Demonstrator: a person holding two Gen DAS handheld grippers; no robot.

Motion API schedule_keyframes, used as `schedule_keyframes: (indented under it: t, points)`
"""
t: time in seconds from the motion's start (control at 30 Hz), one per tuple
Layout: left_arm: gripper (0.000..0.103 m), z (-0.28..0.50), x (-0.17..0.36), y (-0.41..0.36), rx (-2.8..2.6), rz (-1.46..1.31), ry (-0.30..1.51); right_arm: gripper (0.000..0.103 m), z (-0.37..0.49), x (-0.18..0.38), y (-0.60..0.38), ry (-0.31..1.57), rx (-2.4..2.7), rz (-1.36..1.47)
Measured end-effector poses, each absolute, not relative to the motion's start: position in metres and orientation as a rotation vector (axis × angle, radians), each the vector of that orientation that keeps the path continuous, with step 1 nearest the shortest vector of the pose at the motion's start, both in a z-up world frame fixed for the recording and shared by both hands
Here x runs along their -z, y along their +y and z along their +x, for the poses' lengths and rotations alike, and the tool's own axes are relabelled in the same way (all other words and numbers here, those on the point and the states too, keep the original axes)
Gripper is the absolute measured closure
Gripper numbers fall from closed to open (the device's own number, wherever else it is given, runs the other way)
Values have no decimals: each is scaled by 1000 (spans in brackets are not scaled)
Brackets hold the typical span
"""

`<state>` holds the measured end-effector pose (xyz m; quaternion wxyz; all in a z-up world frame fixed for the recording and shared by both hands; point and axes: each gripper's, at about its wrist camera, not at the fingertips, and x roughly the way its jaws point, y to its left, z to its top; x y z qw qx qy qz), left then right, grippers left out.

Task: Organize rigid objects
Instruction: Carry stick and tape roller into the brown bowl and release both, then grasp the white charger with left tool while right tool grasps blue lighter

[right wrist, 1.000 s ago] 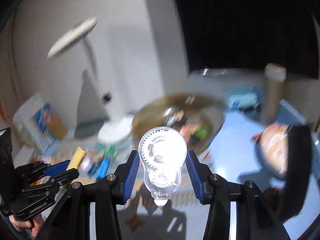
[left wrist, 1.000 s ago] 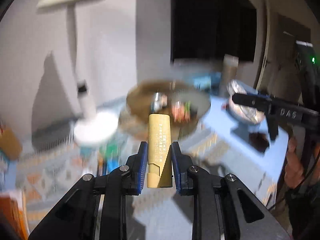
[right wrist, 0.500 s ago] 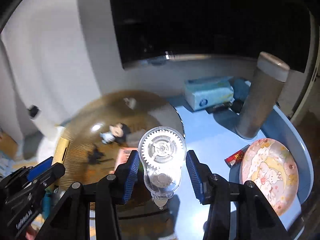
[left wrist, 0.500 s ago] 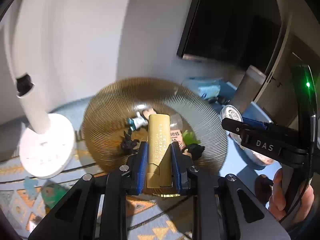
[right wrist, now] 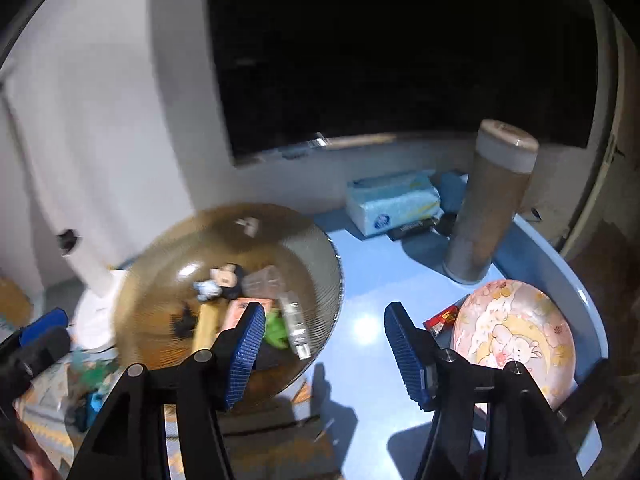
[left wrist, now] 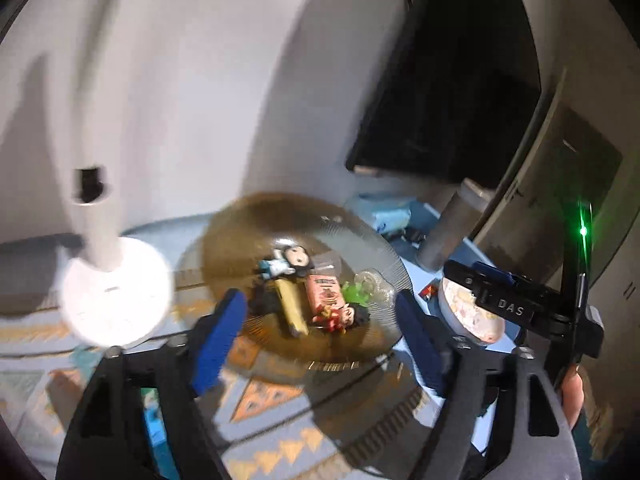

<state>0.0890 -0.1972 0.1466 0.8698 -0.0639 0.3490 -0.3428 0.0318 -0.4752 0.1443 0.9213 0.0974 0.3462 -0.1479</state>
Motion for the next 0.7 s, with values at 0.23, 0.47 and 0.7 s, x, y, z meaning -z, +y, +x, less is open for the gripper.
schedule_keyframes:
  t: [0.23, 0.47, 0.7]
  points:
    - [20, 31, -187, -99, 568, -192, 624, 41, -17, -177, -437, 640, 212, 178]
    - [9, -15, -207, -24, 473, -213, 551, 40, -42, -183, -376, 653, 59, 194]
    - [6, -21, -123, 5, 386, -133, 720, 39, -39, -103, -296, 830, -151, 177]
